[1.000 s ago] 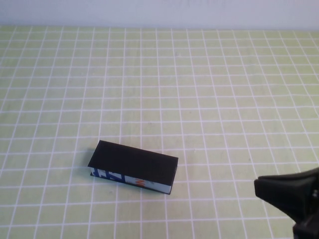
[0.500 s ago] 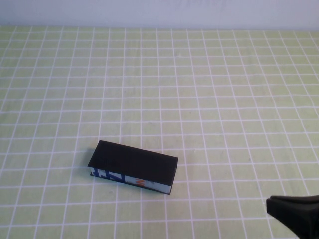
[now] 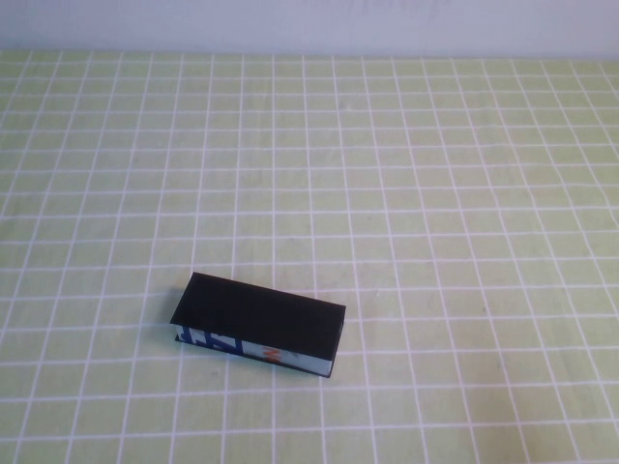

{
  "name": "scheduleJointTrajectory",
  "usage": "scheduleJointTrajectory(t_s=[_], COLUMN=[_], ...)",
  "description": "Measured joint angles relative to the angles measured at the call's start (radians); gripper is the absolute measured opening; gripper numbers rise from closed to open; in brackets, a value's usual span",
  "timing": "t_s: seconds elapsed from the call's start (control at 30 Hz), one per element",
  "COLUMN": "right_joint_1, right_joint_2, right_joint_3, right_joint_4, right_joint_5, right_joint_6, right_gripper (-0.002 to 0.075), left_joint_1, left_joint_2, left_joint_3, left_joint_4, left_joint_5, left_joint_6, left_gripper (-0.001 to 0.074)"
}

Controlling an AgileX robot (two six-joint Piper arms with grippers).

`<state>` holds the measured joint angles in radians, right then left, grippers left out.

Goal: Return glasses to glasses case

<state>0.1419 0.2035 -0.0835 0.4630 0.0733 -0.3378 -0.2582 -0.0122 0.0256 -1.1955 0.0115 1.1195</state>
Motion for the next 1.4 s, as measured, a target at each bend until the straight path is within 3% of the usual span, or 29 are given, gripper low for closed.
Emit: scheduleJointTrajectory(t_s=[0.17, 0.57, 0.87, 1.4], right_joint_1=[-0.077, -0.081, -0.081, -0.081], right_joint_2=[-0.185, -0.211, -0.211, -0.211], right_joint_3=[0.105, 0.11, 0.11, 0.11], right_joint_4=[0.002, 0.017, 0.125, 0.138], right_joint_5=[-0.031, -0.03, 0.07, 0.266], right_joint_6=[0.0, 0.0, 0.002, 0.002], right_gripper=[-0.0011, -0.0011, -0.0011, -0.0011], left_joint_1=[0.0, 0.0, 0.0, 0.0], left_joint_2=[0.0, 0.0, 0.0, 0.0], left_joint_3=[0.0, 0.0, 0.0, 0.0], left_joint_4=[0.0, 0.0, 0.0, 0.0], left_joint_5=[0.0, 0.0, 0.0, 0.0], left_joint_6=[0.0, 0.0, 0.0, 0.0], left_gripper=[-0.0002, -0.0002, -0.0002, -0.0002])
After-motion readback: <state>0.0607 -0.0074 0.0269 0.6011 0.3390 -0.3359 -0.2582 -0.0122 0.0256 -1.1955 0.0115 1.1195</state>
